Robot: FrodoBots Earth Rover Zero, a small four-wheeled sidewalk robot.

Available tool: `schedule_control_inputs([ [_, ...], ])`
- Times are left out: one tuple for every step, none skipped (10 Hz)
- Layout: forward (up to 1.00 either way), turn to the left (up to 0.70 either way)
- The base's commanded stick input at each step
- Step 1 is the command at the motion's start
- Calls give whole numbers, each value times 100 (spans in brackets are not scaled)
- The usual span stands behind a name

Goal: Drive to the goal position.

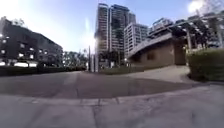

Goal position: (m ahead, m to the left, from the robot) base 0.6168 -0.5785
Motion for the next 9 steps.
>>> schedule_control_inputs([
  [70, -20],
  [70, -26],
  [70, -33],
  [70, -35],
  [70, -35],
  [70, -35],
  [70, -35],
  [70, -35],
  [70, -35],
])
